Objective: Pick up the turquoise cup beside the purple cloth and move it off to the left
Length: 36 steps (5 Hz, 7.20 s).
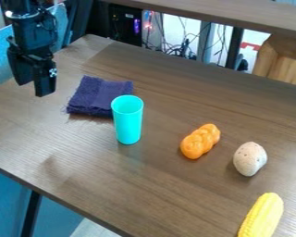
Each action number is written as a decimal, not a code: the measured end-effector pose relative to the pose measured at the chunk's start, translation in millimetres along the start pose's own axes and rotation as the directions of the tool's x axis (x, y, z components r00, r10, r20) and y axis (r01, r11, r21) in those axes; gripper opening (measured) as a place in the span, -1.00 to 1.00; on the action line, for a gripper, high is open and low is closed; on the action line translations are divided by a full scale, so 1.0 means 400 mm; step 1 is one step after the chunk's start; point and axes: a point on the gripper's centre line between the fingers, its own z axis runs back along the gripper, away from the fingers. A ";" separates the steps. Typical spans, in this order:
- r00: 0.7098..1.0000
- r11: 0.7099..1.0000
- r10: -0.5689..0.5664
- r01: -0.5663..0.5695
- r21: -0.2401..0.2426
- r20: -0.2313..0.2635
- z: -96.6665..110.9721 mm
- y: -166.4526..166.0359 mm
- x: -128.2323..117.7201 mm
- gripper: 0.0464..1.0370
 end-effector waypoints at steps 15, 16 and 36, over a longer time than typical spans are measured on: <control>0.996 0.995 0.079 -0.077 0.058 -0.030 -0.088 -0.237 0.182 0.31; 0.998 0.998 0.061 -0.060 0.038 -0.028 -0.090 -0.245 0.183 -0.28; 0.992 0.991 -0.087 0.077 0.108 0.096 0.196 0.104 -0.177 0.93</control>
